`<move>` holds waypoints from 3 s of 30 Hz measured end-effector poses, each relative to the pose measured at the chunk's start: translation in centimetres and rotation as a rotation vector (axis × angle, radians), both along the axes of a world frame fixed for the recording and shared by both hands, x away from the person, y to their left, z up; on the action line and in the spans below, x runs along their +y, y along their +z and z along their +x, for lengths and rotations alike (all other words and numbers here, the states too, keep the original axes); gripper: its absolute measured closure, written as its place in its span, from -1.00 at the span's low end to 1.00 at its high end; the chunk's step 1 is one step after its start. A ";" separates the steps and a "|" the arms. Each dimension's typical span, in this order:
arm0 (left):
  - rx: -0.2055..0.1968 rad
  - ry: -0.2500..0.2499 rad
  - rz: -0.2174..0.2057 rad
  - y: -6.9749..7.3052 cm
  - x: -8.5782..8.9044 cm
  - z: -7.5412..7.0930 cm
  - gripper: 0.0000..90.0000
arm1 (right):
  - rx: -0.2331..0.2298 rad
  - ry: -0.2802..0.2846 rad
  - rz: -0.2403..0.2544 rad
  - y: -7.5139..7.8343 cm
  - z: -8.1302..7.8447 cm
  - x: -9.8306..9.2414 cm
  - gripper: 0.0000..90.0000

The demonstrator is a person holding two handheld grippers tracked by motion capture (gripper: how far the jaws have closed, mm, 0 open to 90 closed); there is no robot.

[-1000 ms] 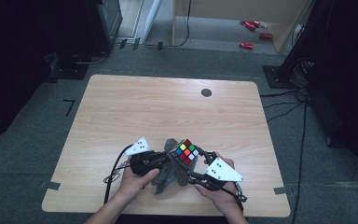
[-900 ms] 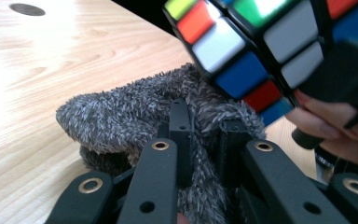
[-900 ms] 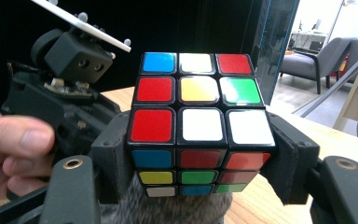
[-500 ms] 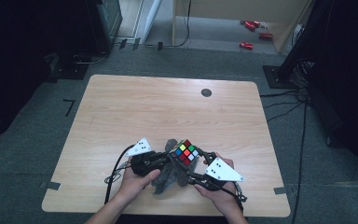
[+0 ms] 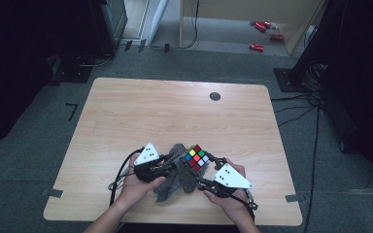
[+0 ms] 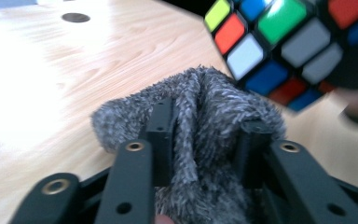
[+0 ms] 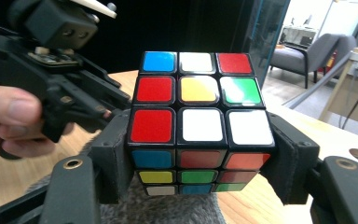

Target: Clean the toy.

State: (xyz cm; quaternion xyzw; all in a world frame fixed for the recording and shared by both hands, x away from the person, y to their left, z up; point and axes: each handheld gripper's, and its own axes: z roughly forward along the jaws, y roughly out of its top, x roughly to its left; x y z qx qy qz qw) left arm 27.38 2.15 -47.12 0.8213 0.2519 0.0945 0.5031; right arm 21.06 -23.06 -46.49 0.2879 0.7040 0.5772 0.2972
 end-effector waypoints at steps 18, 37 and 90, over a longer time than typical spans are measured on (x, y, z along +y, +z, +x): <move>0.004 0.077 0.320 -1.5 1.6 1.4 0.00 | 0.012 -0.013 0.002 -0.1 0.4 0.3 -0.23; -0.233 0.016 -0.013 2.0 4.1 -1.1 -0.76 | 0.057 -0.026 0.124 1.6 1.1 0.9 -0.23; -0.369 0.195 -0.029 1.8 6.2 0.1 -0.22 | 0.325 0.012 0.213 -0.8 1.7 3.1 -0.48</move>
